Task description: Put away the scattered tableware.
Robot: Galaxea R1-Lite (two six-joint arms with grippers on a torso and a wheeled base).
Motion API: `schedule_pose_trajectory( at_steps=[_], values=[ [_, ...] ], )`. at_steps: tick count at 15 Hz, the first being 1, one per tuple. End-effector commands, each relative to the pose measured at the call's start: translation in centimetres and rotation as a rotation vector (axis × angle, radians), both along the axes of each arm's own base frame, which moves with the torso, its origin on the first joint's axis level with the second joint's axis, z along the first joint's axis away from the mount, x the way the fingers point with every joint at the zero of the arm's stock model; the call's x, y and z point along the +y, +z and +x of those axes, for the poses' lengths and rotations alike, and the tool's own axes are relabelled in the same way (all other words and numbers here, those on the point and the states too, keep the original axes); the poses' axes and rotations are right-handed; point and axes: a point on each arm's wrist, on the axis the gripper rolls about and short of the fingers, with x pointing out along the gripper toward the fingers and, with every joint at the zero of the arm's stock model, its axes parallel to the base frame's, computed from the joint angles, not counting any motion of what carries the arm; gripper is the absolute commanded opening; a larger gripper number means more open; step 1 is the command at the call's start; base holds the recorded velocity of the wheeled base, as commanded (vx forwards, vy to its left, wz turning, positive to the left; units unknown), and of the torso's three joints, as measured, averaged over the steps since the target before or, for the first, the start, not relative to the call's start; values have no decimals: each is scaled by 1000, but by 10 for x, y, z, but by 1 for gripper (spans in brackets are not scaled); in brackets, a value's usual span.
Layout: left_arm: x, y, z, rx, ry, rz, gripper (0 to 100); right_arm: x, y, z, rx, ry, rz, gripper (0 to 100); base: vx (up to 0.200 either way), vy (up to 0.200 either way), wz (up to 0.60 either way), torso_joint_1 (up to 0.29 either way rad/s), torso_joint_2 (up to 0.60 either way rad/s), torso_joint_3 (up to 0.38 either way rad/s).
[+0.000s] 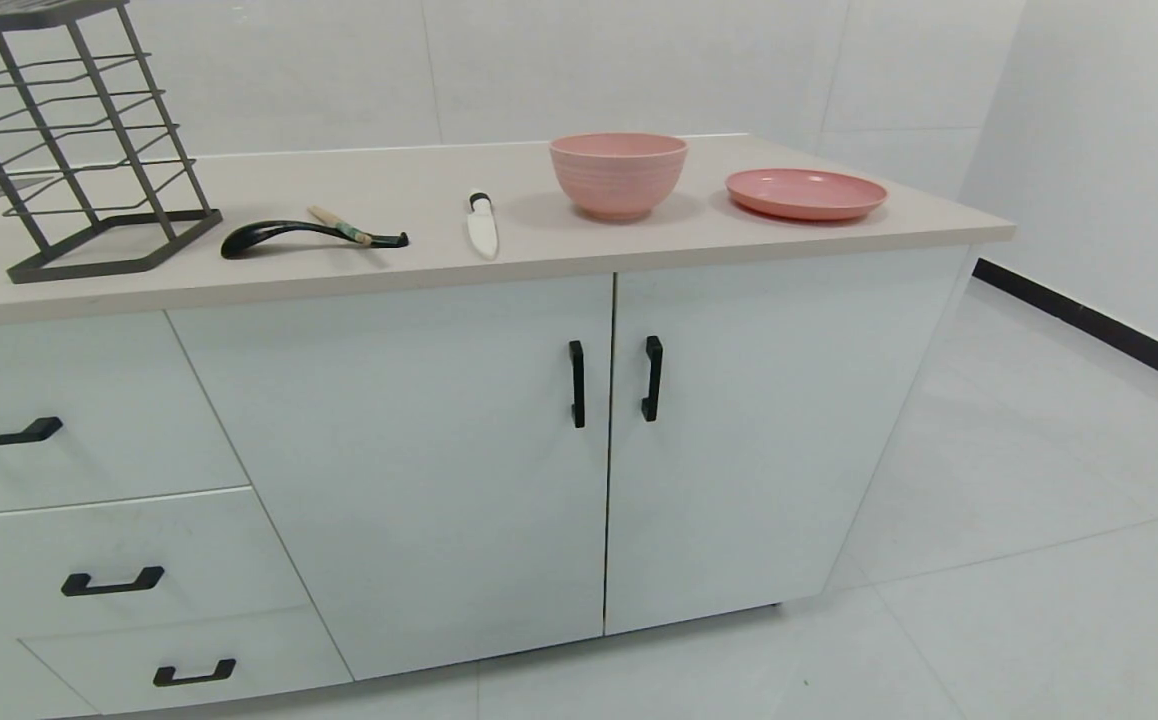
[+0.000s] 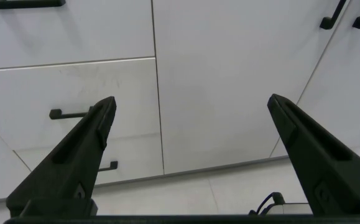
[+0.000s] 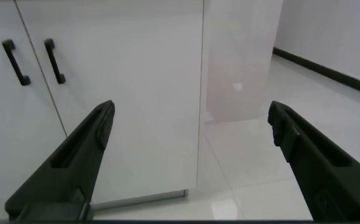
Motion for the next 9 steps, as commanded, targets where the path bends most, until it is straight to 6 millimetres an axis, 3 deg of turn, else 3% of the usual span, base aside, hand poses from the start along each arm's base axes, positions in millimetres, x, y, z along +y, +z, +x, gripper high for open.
schedule_pose_trajectory(
  at_steps=[1,4,9],
  values=[
    [0,0,0,1,0,0,100,1,21,-7,-38,41,-14,100,0,0,0,0,0,0],
    [0,0,0,-1,0,0,100,3,49,-4,56,166,-26,100,0,0,0,0,0,0],
    [0,0,0,-1,0,0,100,7,61,26,233,339,-21,100,0,0,0,0,0,0]
  ],
)
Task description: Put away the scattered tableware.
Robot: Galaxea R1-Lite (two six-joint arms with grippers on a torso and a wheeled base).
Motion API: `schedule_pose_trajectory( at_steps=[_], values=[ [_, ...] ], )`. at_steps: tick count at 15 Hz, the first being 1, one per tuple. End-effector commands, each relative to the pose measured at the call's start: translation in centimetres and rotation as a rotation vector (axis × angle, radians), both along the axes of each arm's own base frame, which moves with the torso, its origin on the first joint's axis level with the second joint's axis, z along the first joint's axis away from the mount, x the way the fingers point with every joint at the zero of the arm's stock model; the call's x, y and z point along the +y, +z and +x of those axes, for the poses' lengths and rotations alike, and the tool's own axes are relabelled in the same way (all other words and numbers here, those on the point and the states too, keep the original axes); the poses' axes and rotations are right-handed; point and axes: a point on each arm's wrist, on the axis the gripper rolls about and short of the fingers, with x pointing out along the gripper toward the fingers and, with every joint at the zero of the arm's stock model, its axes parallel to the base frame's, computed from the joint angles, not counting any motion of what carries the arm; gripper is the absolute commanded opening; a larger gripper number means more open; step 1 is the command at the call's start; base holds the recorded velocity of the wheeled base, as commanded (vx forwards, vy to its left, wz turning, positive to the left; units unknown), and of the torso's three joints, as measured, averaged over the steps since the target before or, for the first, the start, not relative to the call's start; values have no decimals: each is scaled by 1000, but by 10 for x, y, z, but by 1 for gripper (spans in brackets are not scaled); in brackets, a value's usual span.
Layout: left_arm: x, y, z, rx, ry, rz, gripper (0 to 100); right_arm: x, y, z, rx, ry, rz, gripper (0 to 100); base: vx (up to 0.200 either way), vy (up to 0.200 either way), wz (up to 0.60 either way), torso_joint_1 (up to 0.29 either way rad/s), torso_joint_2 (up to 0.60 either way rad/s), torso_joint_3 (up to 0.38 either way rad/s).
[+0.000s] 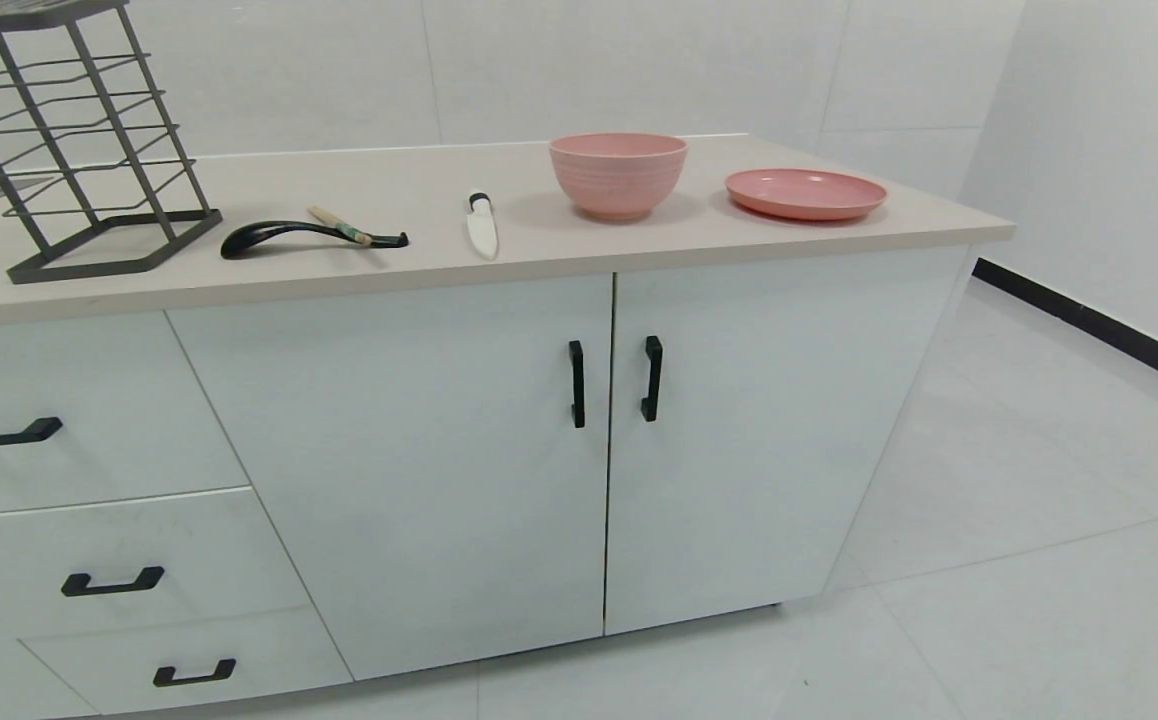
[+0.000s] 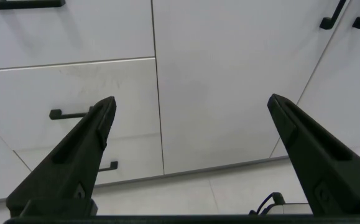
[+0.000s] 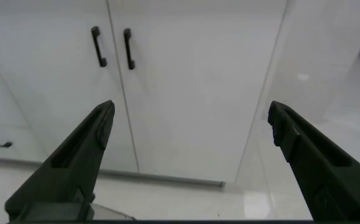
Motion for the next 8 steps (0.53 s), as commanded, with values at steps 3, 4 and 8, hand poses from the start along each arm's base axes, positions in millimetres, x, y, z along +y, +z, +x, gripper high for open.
schedule_pose_trajectory(
  at_steps=[3,4,8],
  values=[
    [0,0,0,-1,0,-1,100,4,15,48,184,102,-7,100,0,0,0,0,0,0],
    [0,0,0,-1,0,-1,100,6,20,61,183,125,-20,100,0,0,0,0,0,0],
    [0,0,0,-1,0,1,100,24,39,116,195,255,-95,100,0,0,0,0,0,0]
  ],
)
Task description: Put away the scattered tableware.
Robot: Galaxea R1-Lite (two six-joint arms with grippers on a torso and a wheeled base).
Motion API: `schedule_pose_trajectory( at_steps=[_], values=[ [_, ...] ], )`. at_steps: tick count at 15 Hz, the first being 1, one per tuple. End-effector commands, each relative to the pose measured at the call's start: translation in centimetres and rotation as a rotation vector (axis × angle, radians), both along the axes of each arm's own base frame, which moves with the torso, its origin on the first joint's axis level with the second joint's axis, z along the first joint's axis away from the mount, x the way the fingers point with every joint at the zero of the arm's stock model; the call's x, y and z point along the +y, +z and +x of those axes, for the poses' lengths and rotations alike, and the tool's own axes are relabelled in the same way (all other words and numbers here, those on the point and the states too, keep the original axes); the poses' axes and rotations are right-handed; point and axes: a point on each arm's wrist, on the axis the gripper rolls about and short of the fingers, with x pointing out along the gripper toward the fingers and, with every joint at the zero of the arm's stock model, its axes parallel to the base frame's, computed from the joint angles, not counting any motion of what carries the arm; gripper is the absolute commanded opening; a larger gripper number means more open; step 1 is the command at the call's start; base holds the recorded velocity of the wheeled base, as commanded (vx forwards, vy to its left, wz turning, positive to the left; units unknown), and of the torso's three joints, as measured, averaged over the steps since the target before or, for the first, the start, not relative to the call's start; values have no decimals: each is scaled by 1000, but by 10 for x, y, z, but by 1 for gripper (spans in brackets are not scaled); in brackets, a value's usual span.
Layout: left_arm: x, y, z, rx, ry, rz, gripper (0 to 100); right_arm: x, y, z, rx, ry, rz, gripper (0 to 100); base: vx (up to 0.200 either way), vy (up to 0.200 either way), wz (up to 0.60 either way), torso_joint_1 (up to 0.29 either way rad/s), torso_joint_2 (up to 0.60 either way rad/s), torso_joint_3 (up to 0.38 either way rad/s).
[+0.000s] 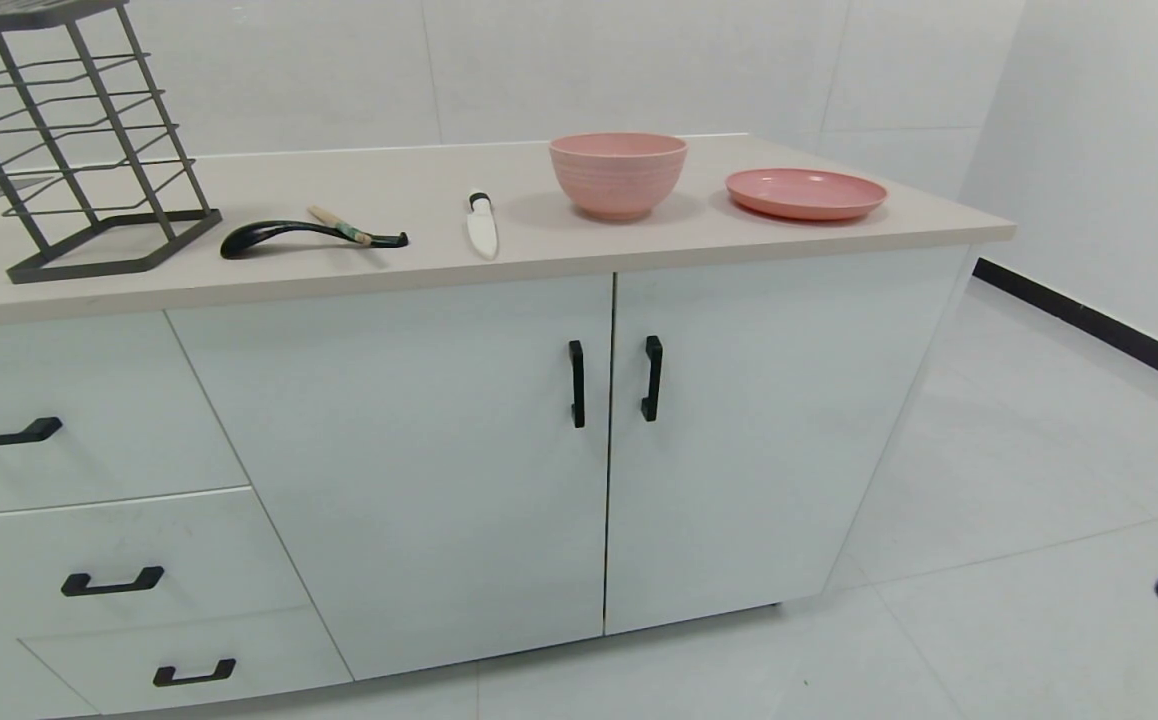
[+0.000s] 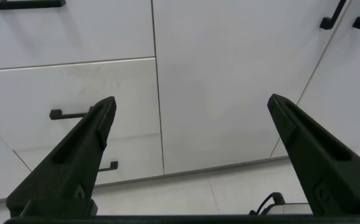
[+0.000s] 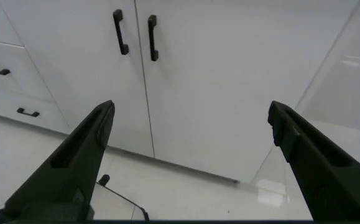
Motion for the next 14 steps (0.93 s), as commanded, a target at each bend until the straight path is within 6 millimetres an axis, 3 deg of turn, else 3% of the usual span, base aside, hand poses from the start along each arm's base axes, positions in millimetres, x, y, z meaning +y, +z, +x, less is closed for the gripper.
schedule_pose_trajectory(
  at_steps=[1,4,5,7,14],
  values=[
    [0,0,0,0,0,-1,100,21,9,50,93,117,-36,100,0,0,0,0,0,0],
    [0,0,0,0,0,-1,100,40,13,84,138,184,-52,100,0,0,0,0,0,0],
    [0,0,0,0,0,0,100,49,10,107,156,189,-58,100,0,0,0,0,0,0],
    [0,0,0,1,0,0,100,57,2,132,166,197,-60,100,0,0,0,0,0,0],
    [0,0,0,1,-4,3,100,89,-16,177,128,330,-47,100,0,0,0,0,0,0]
  ],
)
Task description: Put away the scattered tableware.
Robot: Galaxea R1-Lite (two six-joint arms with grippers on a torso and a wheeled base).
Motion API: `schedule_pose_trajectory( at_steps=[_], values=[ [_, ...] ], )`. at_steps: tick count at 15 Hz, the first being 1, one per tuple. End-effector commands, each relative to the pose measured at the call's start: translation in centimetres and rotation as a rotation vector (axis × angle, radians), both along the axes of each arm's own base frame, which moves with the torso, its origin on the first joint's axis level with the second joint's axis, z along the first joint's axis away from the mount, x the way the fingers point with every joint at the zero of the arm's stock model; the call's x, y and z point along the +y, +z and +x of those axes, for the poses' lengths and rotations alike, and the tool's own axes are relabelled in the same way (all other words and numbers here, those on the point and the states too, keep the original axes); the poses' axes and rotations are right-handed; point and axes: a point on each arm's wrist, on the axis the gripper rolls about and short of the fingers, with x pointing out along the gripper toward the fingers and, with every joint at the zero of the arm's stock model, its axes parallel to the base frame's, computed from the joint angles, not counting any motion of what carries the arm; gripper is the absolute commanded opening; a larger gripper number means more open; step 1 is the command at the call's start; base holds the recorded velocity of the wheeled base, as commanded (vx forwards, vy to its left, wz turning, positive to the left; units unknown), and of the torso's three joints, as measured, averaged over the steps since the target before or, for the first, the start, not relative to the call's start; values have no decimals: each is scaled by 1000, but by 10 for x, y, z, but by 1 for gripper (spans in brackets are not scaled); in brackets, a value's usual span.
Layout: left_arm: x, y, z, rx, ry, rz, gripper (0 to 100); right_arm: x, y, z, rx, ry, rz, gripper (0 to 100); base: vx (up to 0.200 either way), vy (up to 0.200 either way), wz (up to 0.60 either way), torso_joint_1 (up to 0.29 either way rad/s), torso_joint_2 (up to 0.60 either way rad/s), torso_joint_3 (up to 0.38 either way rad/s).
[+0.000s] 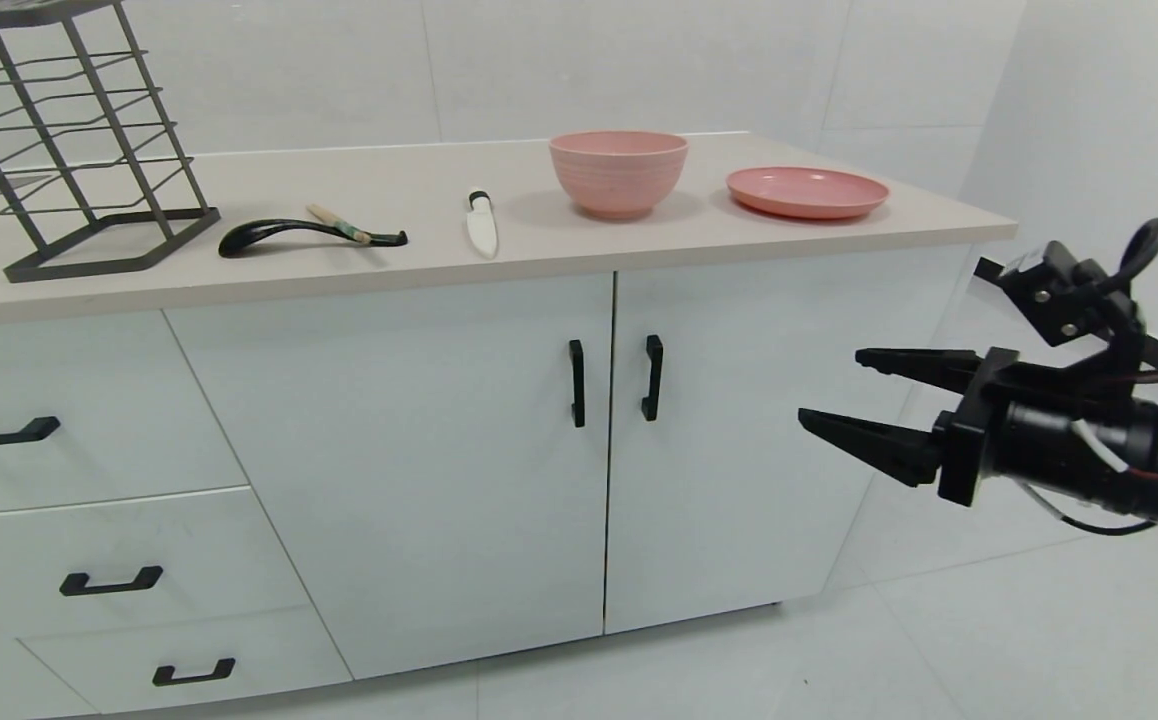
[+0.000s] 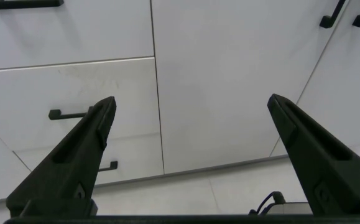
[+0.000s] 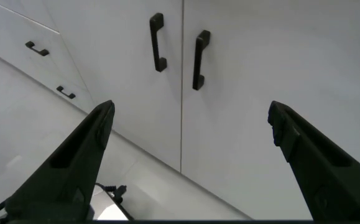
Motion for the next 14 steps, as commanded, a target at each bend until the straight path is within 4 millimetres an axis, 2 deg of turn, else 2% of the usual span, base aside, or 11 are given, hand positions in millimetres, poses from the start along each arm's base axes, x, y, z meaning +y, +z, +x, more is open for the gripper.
schedule_pose_trajectory(
  at_steps=[1,3,5,6,7,8,10,13,14],
  values=[
    [0,0,0,0,-1,0,100,20,-18,21,34,71,-6,100,0,0,0,0,0,0],
    [0,0,0,-1,1,1,100,30,-25,24,10,123,-11,100,0,0,0,0,0,0],
    [0,0,0,-4,-4,4,100,32,-21,23,-18,135,-1,100,0,0,0,0,0,0],
    [0,15,-3,-93,-1,-5,100,29,-21,21,-17,129,-2,100,0,0,0,0,0,0],
    [0,59,-15,-296,-3,-10,100,26,-20,18,-20,123,-1,100,0,0,0,0,0,0],
    [0,91,-18,-343,3,-4,100,22,-21,18,-18,111,-1,100,0,0,0,0,0,0],
    [0,92,-16,-303,-36,1,100,22,-22,17,-18,113,-3,100,0,0,0,0,0,0],
    [-3,93,-2,-198,-233,3,100,20,-21,14,-22,111,-1,100,0,0,0,0,0,0],
    [-6,94,6,-135,-476,-15,100,20,-22,14,-19,111,-2,100,0,0,0,0,0,0]
  ],
)
